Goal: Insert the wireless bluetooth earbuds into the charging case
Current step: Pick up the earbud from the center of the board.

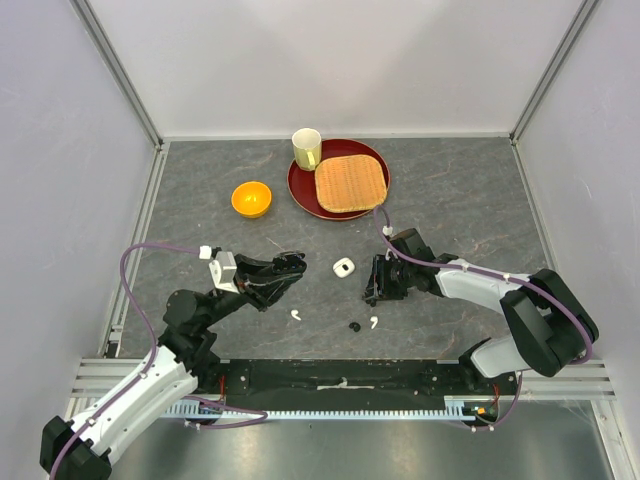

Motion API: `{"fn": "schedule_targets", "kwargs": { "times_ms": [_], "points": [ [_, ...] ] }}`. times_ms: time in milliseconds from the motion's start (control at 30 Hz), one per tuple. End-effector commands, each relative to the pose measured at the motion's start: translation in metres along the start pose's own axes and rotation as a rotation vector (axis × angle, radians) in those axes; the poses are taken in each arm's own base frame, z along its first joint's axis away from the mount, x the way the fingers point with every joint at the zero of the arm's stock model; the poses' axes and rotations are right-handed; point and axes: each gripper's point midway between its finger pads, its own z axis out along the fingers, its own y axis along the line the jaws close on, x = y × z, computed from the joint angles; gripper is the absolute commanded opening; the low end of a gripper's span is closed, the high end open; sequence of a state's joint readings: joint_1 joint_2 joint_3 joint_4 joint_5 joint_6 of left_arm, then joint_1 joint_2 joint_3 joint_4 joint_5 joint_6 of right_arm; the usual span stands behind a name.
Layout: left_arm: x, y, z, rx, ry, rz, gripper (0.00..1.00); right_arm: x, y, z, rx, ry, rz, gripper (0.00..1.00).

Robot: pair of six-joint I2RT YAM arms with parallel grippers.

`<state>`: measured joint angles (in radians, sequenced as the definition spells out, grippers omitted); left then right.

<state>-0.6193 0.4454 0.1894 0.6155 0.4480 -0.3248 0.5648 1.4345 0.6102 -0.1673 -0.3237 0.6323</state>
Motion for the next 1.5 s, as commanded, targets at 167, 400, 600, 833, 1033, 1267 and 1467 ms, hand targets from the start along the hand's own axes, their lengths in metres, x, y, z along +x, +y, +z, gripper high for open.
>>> {"fn": "schedule_targets", "kwargs": {
  "times_ms": [167, 400, 600, 833, 1033, 1267, 1467],
  "points": [
    [-0.002, -0.001, 0.001, -0.002, -0.009, -0.02, 0.02, -0.01, 0.008, -0.007, -0.03, -0.021, -0.018, 0.45],
    [0.001, 0.0, 0.0, -0.006, -0.005, -0.024, 0.02, -0.009, 0.006, -0.01, -0.037, -0.026, -0.039, 0.39],
    [0.002, 0.0, 0.0, -0.006, -0.002, -0.026, 0.02, -0.008, 0.006, -0.009, -0.042, -0.019, -0.052, 0.36],
    [0.003, 0.001, -0.001, -0.012, 0.002, -0.036, 0.02, -0.004, 0.002, -0.007, -0.038, -0.001, -0.058, 0.36],
    [0.003, 0.001, -0.001, -0.014, 0.004, -0.039, 0.02, -0.003, 0.001, -0.007, -0.033, 0.003, -0.07, 0.34],
    [0.004, 0.001, 0.0, -0.012, 0.008, -0.043, 0.02, 0.0, -0.006, -0.004, -0.008, 0.012, -0.069, 0.34],
    [0.005, 0.001, -0.001, -0.014, 0.008, -0.045, 0.02, -0.001, -0.007, -0.004, -0.004, 0.008, -0.072, 0.3]
  ]
}}
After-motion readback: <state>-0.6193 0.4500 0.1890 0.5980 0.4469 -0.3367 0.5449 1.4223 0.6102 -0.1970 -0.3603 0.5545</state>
